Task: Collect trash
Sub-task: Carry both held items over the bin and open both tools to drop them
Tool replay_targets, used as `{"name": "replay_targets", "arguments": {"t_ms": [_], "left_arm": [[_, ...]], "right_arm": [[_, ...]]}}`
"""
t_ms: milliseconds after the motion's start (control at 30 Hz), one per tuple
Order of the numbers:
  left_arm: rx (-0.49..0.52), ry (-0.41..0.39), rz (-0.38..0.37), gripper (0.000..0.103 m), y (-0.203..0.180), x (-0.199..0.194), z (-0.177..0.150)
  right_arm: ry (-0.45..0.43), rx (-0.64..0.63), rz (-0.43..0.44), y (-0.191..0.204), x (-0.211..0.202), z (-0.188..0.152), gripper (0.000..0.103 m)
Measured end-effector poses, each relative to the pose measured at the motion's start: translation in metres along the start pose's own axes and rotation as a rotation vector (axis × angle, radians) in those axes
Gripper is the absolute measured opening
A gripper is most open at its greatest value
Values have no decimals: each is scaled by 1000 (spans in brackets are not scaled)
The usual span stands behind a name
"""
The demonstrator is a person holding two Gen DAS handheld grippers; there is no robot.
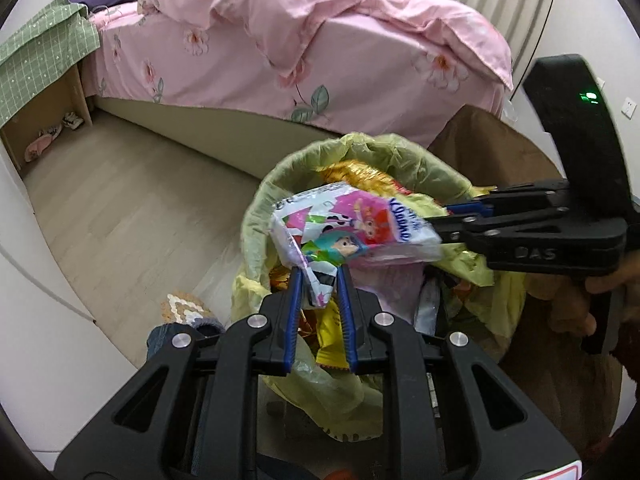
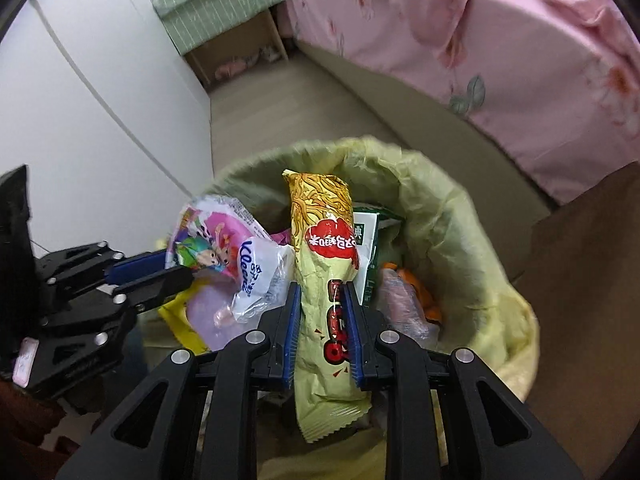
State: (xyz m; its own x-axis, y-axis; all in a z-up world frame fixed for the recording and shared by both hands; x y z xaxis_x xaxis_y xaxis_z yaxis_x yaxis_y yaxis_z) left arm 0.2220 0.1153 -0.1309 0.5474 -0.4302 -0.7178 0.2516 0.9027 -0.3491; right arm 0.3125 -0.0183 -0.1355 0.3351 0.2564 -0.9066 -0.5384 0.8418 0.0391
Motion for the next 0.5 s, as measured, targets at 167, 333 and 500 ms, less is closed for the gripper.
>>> {"name": "replay_targets", "arguments": {"t_ms": [167,333,500], "left_arm": [[-5,7,-34,17,-2,1,-3],[-24,12,-57,17,-2,2,-2],[-69,16,-104,17,3,1,-5]], "right_arm": [[12,-12,-7,-2,4,-7,21],[-6,-39,-33,-2,-3,-11,21],[-78,-31,-51,-2,-23,-18,21]]}}
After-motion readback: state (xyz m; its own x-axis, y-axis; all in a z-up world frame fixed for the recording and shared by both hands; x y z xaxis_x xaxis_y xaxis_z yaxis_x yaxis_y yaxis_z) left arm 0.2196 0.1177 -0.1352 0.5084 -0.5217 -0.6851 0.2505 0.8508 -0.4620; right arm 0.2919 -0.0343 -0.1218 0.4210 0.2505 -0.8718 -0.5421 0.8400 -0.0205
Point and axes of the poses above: each gripper's, at about its wrist camera, not at the fingertips, and x roughly the way its jaws point, y to its left, z to its top, the point moved 1 cm from there along x, roughly the way its jaws point, and after that the axes turned 13 degrees about -z, right-handed, at the moved point
